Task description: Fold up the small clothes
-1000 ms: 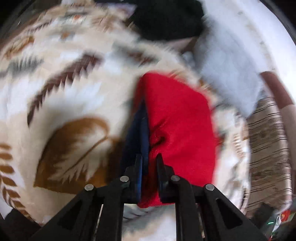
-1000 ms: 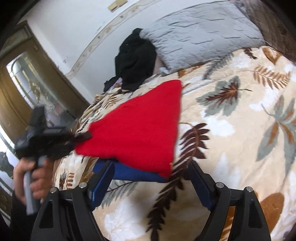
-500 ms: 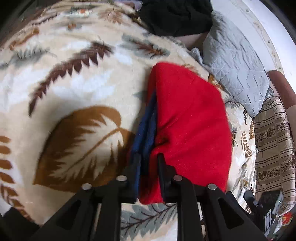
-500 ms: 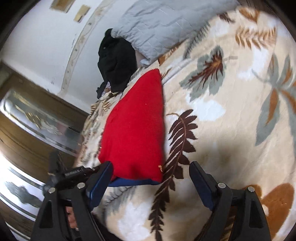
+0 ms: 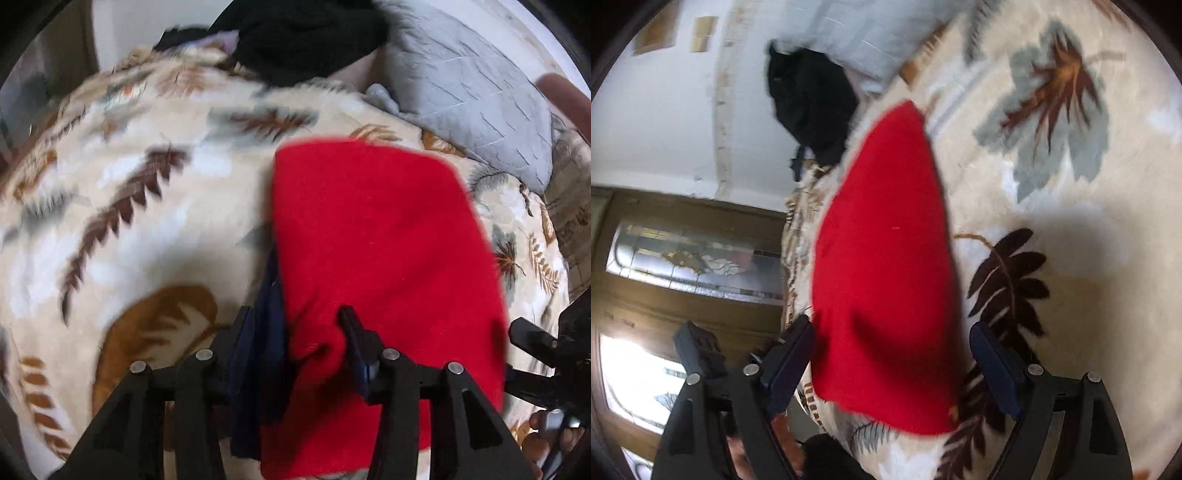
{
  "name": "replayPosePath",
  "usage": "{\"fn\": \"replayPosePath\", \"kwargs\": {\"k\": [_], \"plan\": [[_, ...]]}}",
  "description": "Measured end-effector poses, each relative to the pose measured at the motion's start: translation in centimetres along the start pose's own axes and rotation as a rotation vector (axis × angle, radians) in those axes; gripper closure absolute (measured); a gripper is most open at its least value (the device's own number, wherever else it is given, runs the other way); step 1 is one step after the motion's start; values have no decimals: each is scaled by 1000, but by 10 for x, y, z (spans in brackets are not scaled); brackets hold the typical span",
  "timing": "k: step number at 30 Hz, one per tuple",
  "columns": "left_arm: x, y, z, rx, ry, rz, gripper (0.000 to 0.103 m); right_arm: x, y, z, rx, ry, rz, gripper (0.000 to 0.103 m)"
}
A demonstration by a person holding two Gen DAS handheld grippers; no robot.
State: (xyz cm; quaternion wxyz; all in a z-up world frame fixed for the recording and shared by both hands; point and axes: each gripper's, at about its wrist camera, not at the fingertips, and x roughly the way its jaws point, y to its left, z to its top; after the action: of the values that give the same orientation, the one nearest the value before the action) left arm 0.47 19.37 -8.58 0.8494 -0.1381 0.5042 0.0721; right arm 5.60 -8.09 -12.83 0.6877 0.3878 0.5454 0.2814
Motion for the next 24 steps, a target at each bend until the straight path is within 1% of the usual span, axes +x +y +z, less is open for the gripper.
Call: {"fn": "replayPosePath", "kwargs": {"k": [1, 2, 3, 4, 5, 6, 7, 8, 9, 11, 12, 13, 14, 15, 17, 20, 21, 22, 23, 24], "plan": [[1, 6, -2, -16, -14, -13, 52, 6, 2, -1, -14, 11, -15, 27], [2, 9, -3, -18, -15, -14, 52, 14, 10, -4, -55, 40, -47, 54], [2, 10, -3, -15, -16, -16, 52, 15, 17, -8, -93, 41, -89, 55], [1, 10, -3, -8, -19, -12, 52, 14, 29, -14, -146, 30, -137, 62], [2, 10, -2, -6, -22, -11, 52, 13, 39, -19, -195, 20, -186, 66], [4, 10, -3, -6, -23, -13, 52, 12, 50, -26, -249, 2, -234, 67], [6, 11, -3, -6, -23, -20, 52, 13, 53, -29, -282, -8, -264, 68], [7, 11, -3, -3, -25, -21, 52, 21, 49, -32, -314, 1, -311, 68], [6, 11, -4, 0, -28, -22, 52, 25, 40, -30, -295, 25, -287, 67], [4, 11, -5, 4, -34, -29, 52, 18, 26, -23, -208, 39, -156, 60], [4, 12, -4, 4, -35, -33, 52, 10, 22, -19, -173, 33, -109, 50], [4, 13, -5, 0, -37, -39, 52, 3, 20, -15, -151, 16, -82, 29], [4, 14, -5, -4, -38, -44, 52, -3, 18, -11, -125, -6, -58, 20], [4, 14, -5, -3, -41, -46, 51, -10, 15, -3, -83, -34, -24, 20], [4, 14, -5, 2, -48, -48, 50, -10, 12, 10, -49, -45, 9, 20], [5, 18, -6, -7, -50, -67, 49, 17, 5, 30, -3, 15, 23, 20], [5, 19, -6, -9, -49, -71, 49, 28, 3, 34, 7, 33, 21, 22], [5, 20, -6, -8, -50, -73, 49, 35, 7, 34, -12, 46, 20, 36], [5, 21, -6, -8, -49, -79, 49, 39, 16, 31, -50, 47, -29, 46], [6, 22, -6, -10, -49, -83, 48, 37, 33, 24, -129, 21, -111, 50]]}}
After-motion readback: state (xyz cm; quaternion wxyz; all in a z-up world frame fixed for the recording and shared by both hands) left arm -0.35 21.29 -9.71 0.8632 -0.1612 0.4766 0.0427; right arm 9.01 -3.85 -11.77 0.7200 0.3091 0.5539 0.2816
